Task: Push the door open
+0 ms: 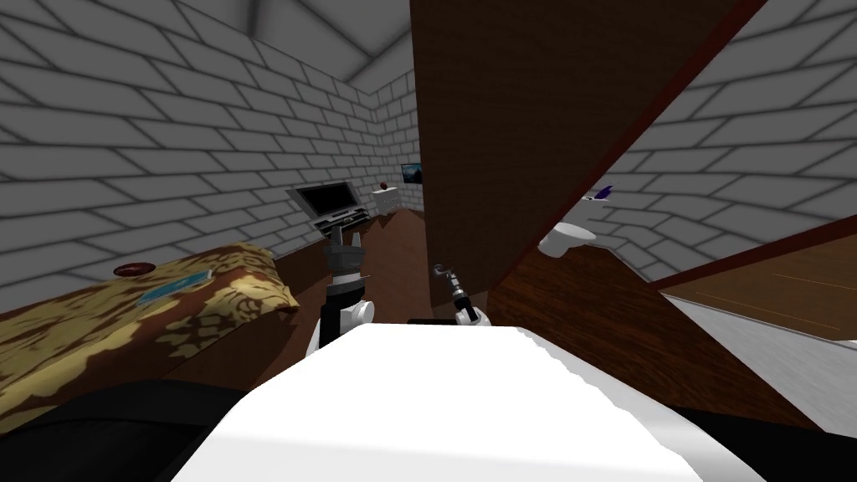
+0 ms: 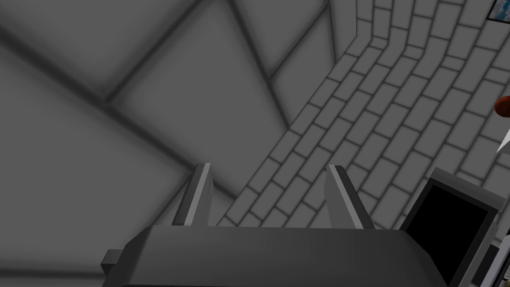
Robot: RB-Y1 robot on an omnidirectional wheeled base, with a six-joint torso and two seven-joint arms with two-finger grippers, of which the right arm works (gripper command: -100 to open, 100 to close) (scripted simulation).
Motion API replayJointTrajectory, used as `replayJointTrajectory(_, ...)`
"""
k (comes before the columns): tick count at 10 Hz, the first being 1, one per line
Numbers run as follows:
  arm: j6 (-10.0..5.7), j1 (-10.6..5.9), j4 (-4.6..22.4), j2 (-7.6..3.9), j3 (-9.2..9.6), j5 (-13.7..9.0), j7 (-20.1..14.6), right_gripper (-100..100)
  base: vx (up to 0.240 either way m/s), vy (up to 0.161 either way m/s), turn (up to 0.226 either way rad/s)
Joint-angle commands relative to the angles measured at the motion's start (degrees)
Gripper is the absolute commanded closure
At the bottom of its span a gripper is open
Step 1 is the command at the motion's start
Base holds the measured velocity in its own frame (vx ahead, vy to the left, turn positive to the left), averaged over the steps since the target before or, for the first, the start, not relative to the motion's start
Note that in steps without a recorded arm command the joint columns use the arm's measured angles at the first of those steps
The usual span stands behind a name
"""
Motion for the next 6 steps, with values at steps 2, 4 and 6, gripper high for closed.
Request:
replayJointTrajectory(2, -0.09, -0.17, 0.3, -0.7, -1.35, -0.4, 0.4, 100, 0.1, 0.102, -0.057)
replayJointTrajectory(4, -0.18, -0.34, 0.6, -1.04, -2.77, -0.9, 0.8, 100, 0.124, 0.141, -0.052)
replayJointTrajectory(6, -0.25, -0.49, 0.8, -1.09, -3.98, -1.3, 1.1, 100, 0.18, 0.11, -0.04)
